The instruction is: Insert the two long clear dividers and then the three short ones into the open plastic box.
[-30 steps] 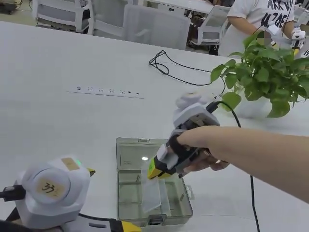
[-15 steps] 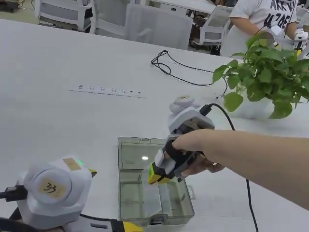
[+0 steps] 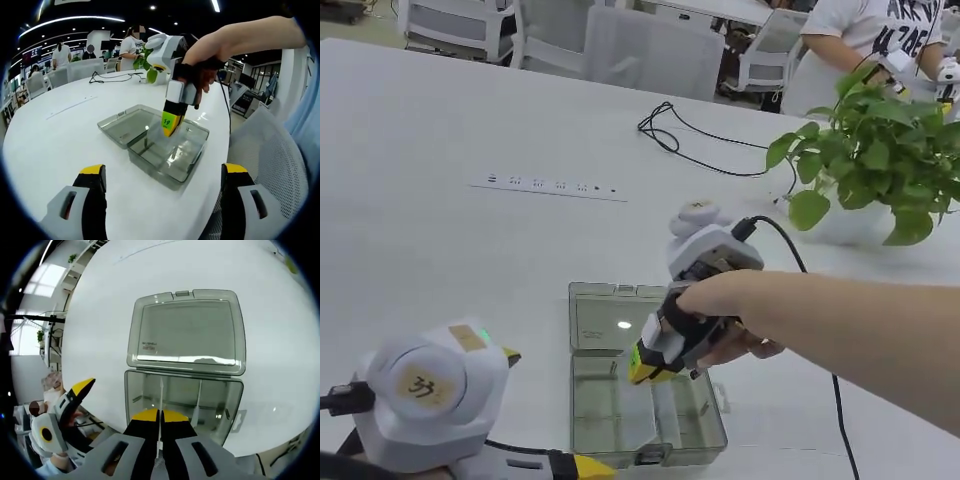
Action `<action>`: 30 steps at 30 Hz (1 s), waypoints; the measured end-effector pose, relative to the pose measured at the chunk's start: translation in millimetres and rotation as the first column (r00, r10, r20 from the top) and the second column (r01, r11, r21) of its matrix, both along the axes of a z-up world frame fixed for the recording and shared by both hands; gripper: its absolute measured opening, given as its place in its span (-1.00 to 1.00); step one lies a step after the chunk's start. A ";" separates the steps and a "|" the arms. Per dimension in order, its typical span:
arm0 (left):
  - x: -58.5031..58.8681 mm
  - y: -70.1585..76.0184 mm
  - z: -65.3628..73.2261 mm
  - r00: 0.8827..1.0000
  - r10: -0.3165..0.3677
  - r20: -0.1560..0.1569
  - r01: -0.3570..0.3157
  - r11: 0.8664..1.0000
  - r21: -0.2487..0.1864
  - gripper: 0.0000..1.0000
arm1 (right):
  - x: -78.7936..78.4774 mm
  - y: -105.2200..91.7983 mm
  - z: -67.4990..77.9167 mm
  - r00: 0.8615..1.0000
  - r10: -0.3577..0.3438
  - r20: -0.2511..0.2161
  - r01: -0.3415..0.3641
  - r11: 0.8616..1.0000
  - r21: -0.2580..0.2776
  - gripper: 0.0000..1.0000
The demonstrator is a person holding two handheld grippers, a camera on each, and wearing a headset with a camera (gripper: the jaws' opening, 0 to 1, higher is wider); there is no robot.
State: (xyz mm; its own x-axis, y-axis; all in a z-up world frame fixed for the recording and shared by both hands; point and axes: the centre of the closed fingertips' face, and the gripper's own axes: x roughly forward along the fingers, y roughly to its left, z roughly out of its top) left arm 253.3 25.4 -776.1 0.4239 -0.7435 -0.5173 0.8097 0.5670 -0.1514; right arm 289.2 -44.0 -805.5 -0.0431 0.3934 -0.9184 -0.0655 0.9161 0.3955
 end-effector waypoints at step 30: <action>0.4 6.1 -4.8 0.999 0.023 -0.022 -0.023 1.000 -0.006 0.92 | 0.3 1.4 -6.7 0.998 0.056 -0.010 -0.056 0.997 -0.046 -0.96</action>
State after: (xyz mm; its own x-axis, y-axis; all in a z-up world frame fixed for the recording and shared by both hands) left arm 253.7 31.5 -781.0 0.4296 -0.7371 -0.5217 0.7928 0.5845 -0.1730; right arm 289.4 -42.6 -812.1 -0.0720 0.3468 -0.9352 -0.1137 0.9286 0.3531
